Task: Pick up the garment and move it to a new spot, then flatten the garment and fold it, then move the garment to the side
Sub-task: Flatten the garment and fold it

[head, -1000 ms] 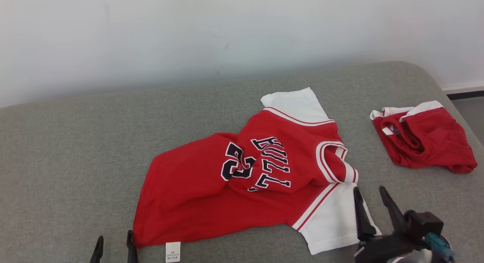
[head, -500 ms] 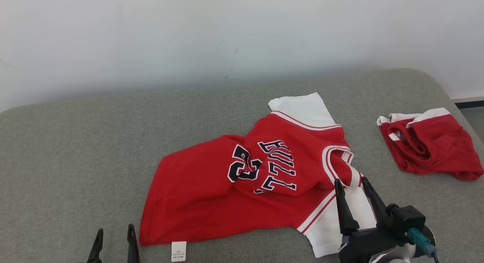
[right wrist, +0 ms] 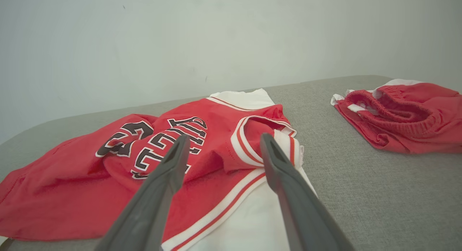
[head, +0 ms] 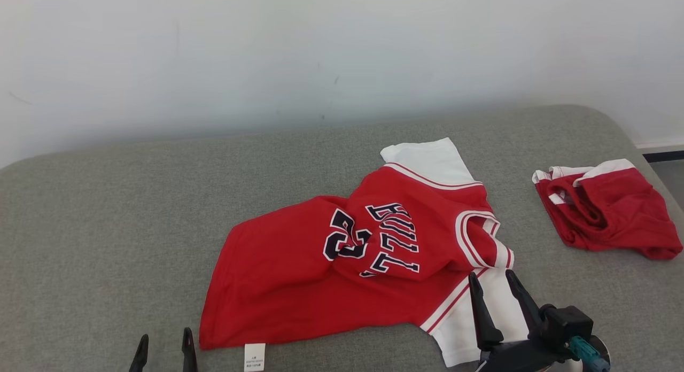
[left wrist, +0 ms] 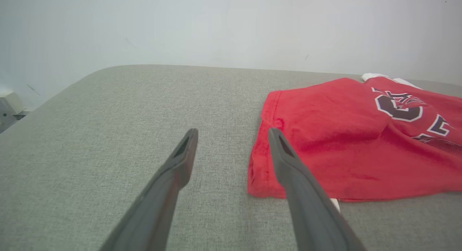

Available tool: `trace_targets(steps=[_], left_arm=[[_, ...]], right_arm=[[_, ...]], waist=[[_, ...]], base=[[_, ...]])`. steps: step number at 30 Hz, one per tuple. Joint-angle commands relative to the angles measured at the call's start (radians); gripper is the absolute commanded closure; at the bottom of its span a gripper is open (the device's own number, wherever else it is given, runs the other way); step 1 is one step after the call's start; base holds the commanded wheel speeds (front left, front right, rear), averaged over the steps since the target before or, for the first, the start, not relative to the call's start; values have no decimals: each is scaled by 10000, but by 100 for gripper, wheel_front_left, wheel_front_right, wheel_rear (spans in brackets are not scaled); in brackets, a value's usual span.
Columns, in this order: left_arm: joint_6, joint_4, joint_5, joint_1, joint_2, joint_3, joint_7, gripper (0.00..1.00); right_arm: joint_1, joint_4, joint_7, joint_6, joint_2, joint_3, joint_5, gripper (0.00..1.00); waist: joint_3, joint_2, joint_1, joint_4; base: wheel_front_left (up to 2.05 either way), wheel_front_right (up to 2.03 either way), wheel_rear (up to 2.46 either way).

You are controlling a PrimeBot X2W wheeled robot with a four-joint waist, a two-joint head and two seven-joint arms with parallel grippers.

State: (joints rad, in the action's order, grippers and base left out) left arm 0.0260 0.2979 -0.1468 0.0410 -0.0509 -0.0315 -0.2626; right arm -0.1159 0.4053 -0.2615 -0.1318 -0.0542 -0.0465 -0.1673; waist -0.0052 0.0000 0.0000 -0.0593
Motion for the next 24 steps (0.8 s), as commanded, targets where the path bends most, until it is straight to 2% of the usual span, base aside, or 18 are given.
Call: trace_targets(steps=[1,14,24], left_arm=[[-18,71,-71,110,8,11,-32,0],[-153,839,-1058,-402,10,434,-32,0],[-612,1447,-1390,-858,5,621,-32,0]], right_arm=[[121,45,-46,26,29,-4,-75,0],[-176,151,-46,26,34,251,-113,0],[-422,160,-46,26,-112,368,46,0]], waist=[[59,0,0,-9],[904,0,0,-284],[1420,0,0,-629]], base=[[0,0,0],[0,0,0],[0,0,0]])
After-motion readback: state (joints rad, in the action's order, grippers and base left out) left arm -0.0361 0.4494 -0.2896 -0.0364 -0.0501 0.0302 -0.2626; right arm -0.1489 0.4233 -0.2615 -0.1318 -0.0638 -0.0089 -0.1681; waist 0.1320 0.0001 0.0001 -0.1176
